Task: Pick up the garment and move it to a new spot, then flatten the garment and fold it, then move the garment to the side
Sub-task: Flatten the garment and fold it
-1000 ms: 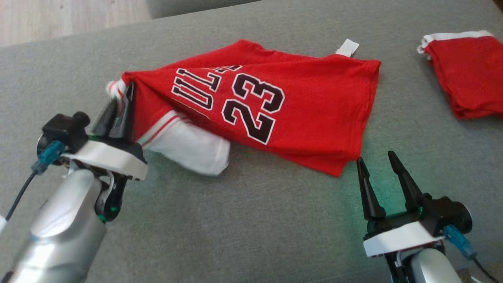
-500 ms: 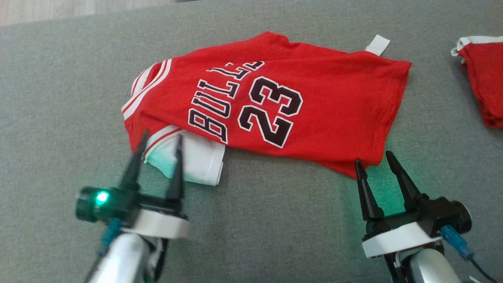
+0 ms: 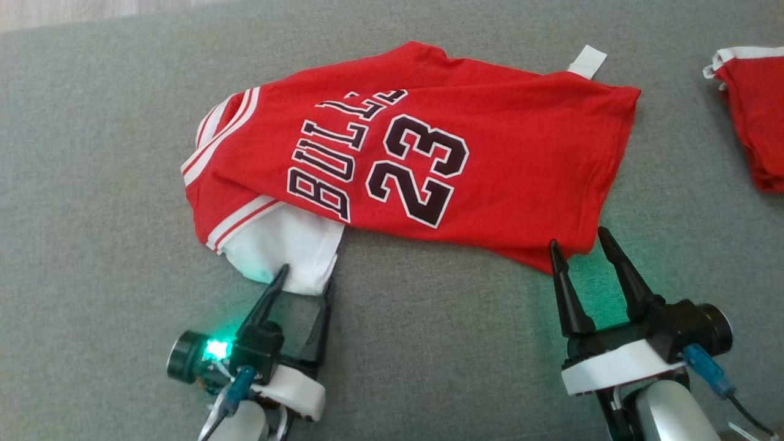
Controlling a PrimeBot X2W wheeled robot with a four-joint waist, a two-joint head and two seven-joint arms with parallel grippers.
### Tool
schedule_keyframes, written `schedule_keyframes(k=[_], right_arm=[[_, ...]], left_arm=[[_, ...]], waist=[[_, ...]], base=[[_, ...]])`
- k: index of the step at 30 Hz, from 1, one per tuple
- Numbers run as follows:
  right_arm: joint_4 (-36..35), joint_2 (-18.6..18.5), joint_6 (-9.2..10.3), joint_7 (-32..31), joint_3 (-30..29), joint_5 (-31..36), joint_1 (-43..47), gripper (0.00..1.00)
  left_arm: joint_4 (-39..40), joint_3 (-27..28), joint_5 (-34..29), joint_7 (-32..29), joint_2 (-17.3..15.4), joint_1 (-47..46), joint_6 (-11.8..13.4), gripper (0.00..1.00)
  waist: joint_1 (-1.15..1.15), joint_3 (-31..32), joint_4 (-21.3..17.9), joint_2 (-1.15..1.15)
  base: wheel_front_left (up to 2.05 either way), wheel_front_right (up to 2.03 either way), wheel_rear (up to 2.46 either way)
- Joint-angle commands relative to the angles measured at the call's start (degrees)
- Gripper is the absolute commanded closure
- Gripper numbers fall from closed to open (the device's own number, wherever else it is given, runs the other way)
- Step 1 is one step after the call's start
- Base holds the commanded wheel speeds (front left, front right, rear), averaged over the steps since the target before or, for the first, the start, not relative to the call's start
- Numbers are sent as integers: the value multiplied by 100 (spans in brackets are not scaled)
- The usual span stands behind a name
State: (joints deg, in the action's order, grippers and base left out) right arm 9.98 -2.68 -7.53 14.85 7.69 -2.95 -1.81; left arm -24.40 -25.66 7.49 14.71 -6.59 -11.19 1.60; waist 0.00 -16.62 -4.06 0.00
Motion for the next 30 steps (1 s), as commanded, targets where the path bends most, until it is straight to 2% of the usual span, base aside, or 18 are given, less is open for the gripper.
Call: schedule_keyframes(k=[1, 8, 11, 16, 19, 23, 30], right_arm=[[-167, -20, 4, 15, 156, 16, -94, 0], [-164, -20, 4, 15, 170, 2, -116, 0], [-160, -20, 4, 15, 148, 10, -96, 0], [-151, -20, 4, 15, 145, 4, -83, 0], [-141, -20, 4, 15, 166, 3, -92, 0], [-133, -20, 4, 15, 184, 7, -114, 0], [-93, -20, 4, 15, 194, 3, -135, 0]], left_arm=[[14, 229, -66, 29, -22, -131, 88, 0], [-356, 483, -285, 29, -75, -344, 673, 0], [-308, 674, -340, 29, -145, -253, 1010, 0], [66, 889, -487, 29, -311, -121, 1422, 0], [365, 972, -507, 29, -388, -32, 1487, 0], [668, 959, -545, 29, -457, 51, 1429, 0], [489, 997, -484, 29, -408, 173, 1424, 0]], waist=[[0, -12, -13, 0], [0, -51, -35, 0], [0, -39, -18, 0], [0, -23, 43, 0], [0, -27, 88, 0], [0, -39, 134, 0], [0, -41, 137, 0]], base=[[0, 0, 0], [0, 0, 0], [0, 0, 0], [0, 0, 0], [0, 0, 0], [0, 0, 0], [0, 0, 0]])
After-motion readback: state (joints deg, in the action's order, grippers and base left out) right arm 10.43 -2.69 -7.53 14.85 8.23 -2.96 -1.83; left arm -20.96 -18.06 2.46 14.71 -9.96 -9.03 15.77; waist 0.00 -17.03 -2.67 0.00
